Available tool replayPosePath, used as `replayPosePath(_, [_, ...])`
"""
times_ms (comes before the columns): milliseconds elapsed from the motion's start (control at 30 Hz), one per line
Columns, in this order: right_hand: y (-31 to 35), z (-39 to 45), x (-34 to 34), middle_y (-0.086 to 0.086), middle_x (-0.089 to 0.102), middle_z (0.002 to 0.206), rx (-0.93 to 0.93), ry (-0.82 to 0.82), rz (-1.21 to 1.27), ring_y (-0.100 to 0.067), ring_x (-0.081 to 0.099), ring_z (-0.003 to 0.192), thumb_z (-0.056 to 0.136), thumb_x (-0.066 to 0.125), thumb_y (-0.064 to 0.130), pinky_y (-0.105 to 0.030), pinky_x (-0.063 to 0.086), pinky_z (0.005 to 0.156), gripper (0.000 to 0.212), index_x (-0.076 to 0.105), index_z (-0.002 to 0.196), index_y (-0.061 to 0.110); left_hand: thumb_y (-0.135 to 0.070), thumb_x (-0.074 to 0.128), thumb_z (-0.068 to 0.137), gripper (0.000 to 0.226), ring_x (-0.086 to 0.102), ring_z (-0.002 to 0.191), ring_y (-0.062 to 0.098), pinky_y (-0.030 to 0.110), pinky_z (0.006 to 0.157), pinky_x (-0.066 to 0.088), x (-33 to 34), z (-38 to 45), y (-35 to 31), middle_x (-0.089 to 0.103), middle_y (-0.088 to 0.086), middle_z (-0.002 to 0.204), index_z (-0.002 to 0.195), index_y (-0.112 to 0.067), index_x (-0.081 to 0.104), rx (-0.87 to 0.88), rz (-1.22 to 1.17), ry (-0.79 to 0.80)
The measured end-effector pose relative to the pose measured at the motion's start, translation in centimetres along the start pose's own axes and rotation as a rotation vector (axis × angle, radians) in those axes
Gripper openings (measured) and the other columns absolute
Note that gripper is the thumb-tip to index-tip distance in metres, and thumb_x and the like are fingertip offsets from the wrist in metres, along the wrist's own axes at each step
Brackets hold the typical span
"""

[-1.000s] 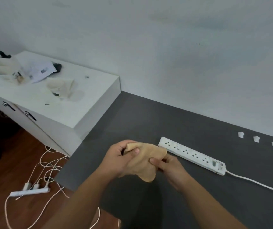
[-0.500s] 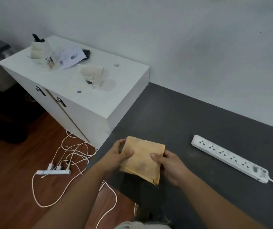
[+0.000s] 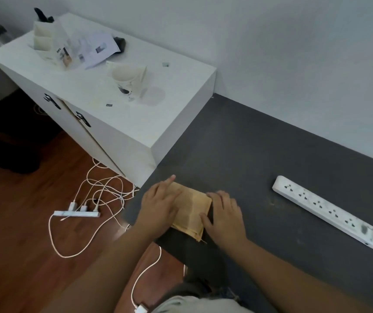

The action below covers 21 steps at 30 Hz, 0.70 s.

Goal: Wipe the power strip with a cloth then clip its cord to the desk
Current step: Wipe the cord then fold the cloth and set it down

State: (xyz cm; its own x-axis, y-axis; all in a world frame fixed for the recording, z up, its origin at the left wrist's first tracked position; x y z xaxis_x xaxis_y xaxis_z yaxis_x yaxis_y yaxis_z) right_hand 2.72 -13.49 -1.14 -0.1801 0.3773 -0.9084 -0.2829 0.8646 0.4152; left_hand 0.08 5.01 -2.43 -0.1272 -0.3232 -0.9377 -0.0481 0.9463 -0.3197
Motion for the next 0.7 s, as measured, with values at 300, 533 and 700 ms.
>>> replayPosePath(300, [-1.6, -2.2, 5.0, 0.02, -0.027, 0.151, -0.118, 0.441, -0.241, -0.02, -0.028, 0.139, 0.093, 0.015, 0.063, -0.047, -0.03, 0.105, 0.066, -0.013, 0.147, 0.038, -0.06, 0.018, 0.096, 0.07, -0.024, 0.145, 0.017, 0.052, 0.117, -0.009, 5.3, -0.2, -0.6, -0.02, -0.008, 0.159, 0.151, -0.028, -0.011, 0.097, 0.139, 0.203])
replayPosePath(533, [-3.8, -2.4, 1.3, 0.012, -0.011, 0.16, 0.037, 0.305, -0.236, -0.014, -0.025, 0.142, 0.096, 0.02, 0.054, -0.046, -0.028, 0.104, 0.065, -0.007, 0.15, 0.029, -0.063, 0.011, 0.094, 0.072, -0.022, 0.145, 0.019, 0.046, 0.115, -0.015, 3.7, 0.2, -3.5, -0.021, -0.005, 0.158, 0.151, -0.025, -0.01, 0.213, 0.176, 0.177])
replayPosePath(700, [-9.7, -4.0, -2.0, 0.006, -0.011, 0.161, 0.279, 0.313, -0.246, -0.021, -0.023, 0.144, 0.096, 0.03, 0.046, -0.056, -0.016, 0.111, 0.065, 0.0, 0.151, 0.028, -0.058, 0.017, 0.096, 0.068, -0.02, 0.146, 0.017, 0.044, 0.119, -0.007, 4.1, 1.7, -9.6, -0.018, -0.009, 0.159, 0.151, -0.026, -0.007, 0.328, 0.119, 0.234])
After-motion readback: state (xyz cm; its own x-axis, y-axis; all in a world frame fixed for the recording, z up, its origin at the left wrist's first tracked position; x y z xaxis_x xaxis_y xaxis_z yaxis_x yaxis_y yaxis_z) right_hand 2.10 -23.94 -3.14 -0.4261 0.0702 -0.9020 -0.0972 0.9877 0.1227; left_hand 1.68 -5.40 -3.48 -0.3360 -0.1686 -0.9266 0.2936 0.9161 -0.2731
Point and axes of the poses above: each hand's wrist, its own z-axis towards the middle knuckle, its own x-axis out of the palm, y = z × x, the point moved 6 cm from there along z, towards the middle knuckle
